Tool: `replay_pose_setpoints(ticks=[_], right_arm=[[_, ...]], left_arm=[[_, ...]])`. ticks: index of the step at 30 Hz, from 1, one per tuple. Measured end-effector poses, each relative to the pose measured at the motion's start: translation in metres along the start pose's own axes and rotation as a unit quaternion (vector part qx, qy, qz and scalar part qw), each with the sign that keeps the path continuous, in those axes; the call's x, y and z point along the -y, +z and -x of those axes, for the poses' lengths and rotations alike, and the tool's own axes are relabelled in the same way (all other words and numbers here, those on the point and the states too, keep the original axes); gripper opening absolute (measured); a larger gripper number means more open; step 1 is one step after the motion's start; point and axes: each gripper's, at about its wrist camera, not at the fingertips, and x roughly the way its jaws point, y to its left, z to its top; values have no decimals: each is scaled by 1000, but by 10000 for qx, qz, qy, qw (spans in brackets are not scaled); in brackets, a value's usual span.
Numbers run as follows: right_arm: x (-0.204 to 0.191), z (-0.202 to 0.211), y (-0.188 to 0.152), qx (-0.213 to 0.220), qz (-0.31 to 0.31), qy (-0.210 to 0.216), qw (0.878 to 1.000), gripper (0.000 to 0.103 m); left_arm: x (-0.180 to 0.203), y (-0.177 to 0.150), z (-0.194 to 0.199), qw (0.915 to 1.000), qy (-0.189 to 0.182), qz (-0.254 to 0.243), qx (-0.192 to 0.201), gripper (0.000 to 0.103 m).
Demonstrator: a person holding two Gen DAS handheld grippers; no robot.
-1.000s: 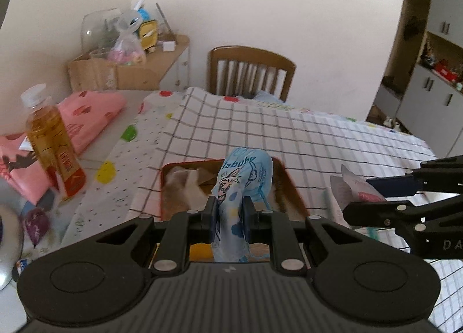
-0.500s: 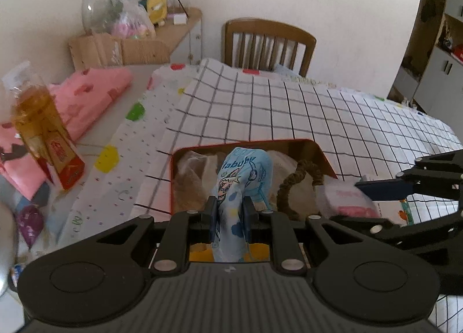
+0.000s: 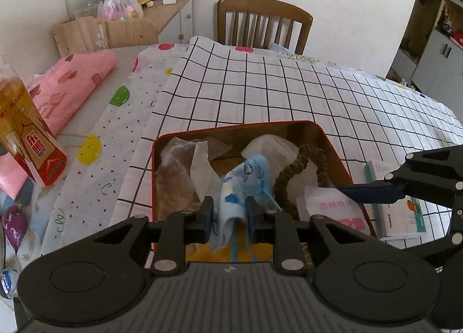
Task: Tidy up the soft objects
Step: 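Lower both packets into the tin and open both tools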
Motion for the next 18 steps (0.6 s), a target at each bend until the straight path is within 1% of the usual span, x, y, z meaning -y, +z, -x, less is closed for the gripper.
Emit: replay_pose_setpoints(ticks=[5,6,7,8,9,13,15,18], right_arm=[[-6,-2,-1,-12,175,-1,9998,47],[-6,-2,-1,-13,177,6,9998,48],[-6,-2,-1,-11,169,10,9999,49],[-6,-2,-2,-13,168,21,9999,51],[-6,-2,-2,-15,178,22,9998,52],[-7,1,-3,14,246,2,9997,58],[-7,3,-3,57,270,-7,9996,63],[-7,9,-3,137,256,-13,9996,66]], left_arm=[[-3,-2,-1,10000,-62,4,-73,30],[-3,-2,-1,9999,-76,13,-77,33],[-4,-3,-1,9999,-77,16,-79,43],[-4,-3,-1,10000,-55,3,-74,49],[-3,-3,0,10000,-29,-23,-49,59],[-3,-4,3,10000,-20,-47,-26,59],[-4,-4,5,10000,-32,-34,-23,60],[-3,-6,10,10000,-35,-80,36,69]])
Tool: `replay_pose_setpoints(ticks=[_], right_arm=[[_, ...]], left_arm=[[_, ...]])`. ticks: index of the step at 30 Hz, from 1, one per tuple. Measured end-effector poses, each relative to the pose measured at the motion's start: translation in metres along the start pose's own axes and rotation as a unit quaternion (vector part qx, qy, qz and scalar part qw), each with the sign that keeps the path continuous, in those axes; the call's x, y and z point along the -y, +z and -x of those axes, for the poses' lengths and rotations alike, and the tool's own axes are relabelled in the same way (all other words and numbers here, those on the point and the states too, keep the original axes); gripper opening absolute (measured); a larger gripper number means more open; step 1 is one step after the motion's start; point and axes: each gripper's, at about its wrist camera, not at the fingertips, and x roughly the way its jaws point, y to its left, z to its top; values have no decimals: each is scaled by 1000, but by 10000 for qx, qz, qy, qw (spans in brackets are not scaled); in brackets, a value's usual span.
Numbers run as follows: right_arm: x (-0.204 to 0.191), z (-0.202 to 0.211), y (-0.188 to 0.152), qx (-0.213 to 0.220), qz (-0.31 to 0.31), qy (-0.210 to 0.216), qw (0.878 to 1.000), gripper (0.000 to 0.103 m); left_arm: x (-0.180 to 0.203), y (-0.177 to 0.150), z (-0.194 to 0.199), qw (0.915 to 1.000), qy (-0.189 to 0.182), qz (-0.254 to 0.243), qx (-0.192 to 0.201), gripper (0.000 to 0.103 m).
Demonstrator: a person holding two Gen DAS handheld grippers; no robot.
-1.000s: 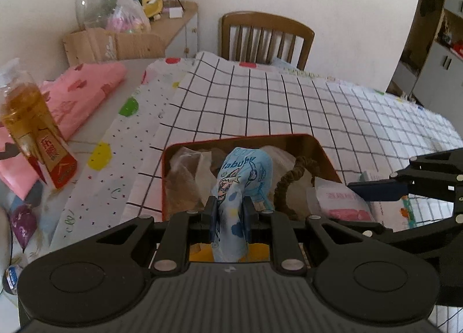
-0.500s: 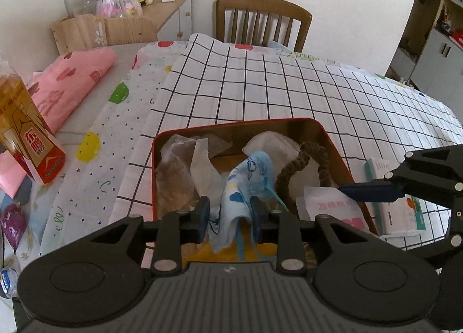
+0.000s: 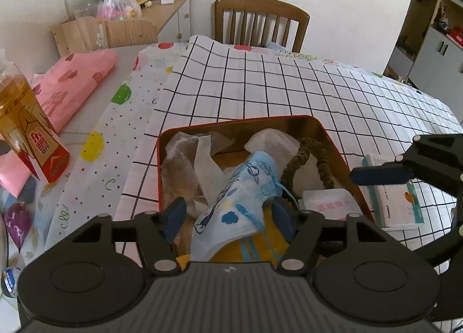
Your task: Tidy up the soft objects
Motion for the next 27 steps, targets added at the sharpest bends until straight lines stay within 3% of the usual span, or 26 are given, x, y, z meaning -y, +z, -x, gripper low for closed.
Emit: replay_pose_setpoints(ticks=[3,13,27], right_arm=[[1,7,0,106,-48,10,9999,74],[3,39,-5,391,-234,31,9990,82],[22,109,-35,1235,-1356,-18,9830,94]], left_arm=[[1,-1,8,9999,-2,-51,107,73],[6,-7,38,9991,-21,-161,399,75],[18,-18,97,9945,-300,-209,984,82]])
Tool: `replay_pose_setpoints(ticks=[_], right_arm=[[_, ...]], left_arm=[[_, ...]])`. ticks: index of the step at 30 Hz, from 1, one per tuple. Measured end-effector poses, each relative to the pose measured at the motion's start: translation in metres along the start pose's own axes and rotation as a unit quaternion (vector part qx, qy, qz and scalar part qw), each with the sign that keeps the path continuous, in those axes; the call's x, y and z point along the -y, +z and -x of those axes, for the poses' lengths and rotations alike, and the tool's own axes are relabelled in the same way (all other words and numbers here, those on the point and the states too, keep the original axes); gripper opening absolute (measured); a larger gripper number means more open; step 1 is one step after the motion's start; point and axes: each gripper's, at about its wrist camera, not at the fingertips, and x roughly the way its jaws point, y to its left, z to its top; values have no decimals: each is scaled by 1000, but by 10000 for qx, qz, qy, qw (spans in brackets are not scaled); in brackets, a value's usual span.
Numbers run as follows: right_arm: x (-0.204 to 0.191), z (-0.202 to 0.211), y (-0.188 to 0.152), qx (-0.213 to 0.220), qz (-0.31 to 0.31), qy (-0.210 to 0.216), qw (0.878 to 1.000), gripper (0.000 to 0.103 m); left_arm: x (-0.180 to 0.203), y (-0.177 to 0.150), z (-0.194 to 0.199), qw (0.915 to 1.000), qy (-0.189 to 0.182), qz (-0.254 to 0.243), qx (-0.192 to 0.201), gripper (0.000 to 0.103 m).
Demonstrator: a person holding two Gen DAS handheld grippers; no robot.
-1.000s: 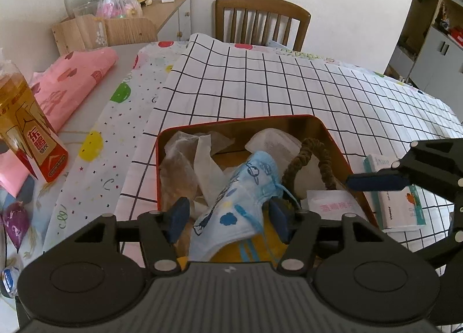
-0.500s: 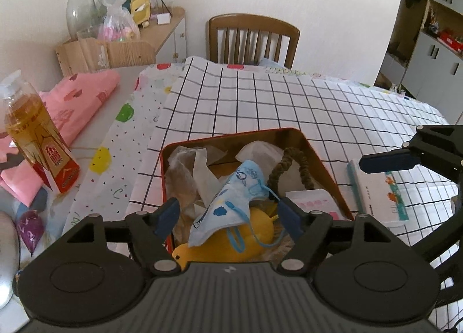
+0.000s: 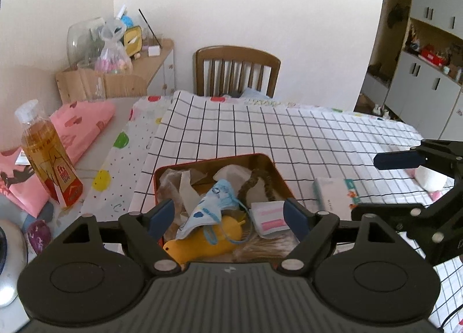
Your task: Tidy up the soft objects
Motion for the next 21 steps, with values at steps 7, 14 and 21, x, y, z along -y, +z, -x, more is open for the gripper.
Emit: replay_pose_setpoints(ticks=[7,14,21], right_arm=[[1,33,-1,383,-246,0,9990,99],[-2,55,-10,622,-402,-65,9972,103],[-12,74,-24,790,-419,-202,9958,103]], left_arm=[[9,-3,23,9997,-86,-53,227,85],[17,-11,40,9991,-234,-73,345,86],[27,-21,59,9977,-375,-86,565,102]])
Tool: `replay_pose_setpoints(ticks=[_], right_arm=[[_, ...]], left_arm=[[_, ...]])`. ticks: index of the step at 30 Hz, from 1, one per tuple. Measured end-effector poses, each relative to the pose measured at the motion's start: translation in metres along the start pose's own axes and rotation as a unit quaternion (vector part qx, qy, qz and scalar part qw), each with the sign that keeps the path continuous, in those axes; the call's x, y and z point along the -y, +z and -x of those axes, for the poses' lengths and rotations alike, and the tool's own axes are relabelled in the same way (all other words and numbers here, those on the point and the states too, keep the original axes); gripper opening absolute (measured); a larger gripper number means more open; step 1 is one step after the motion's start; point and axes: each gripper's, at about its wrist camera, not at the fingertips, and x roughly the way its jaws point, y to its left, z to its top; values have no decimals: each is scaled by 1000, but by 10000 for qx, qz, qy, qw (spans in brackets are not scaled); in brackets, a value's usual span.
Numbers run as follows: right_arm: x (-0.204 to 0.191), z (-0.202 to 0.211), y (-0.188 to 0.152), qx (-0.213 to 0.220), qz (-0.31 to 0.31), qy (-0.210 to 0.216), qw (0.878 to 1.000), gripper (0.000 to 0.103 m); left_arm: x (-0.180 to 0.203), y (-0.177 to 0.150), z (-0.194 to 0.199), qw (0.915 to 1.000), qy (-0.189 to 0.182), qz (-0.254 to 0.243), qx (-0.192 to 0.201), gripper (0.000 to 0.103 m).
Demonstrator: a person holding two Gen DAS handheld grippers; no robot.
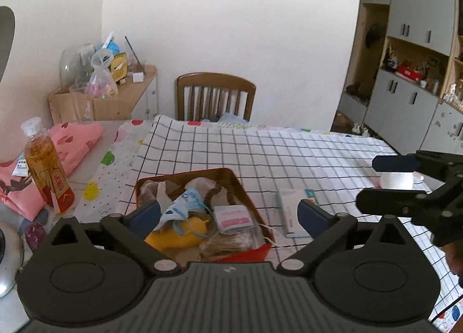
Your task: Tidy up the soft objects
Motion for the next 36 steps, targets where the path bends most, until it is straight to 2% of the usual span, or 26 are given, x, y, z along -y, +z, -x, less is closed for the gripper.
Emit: replay_pose_setpoints(ticks=[6,17,23,32,36], right_arm=[[-5,15,-9,155,-124,-136,9997,103],[-9,33,-25,313,-415,-544,9972,103],[-10,44,-29,426,-699,-759,9937,103],[-17,52,-36,515,-754,-974,9910,103],[-19,55,-36,573,-826,-1028,9896,103]], left_arm=[[8,-6,10,10000,47,0,84,102],[26,-15,29,9992,-154,-183,322,102],[30,-19,39,9985,-228,-91,497,102],[28,-24,45,9980,-304,108,549,102],[31,-24,48,9977,-317,41,593,102]])
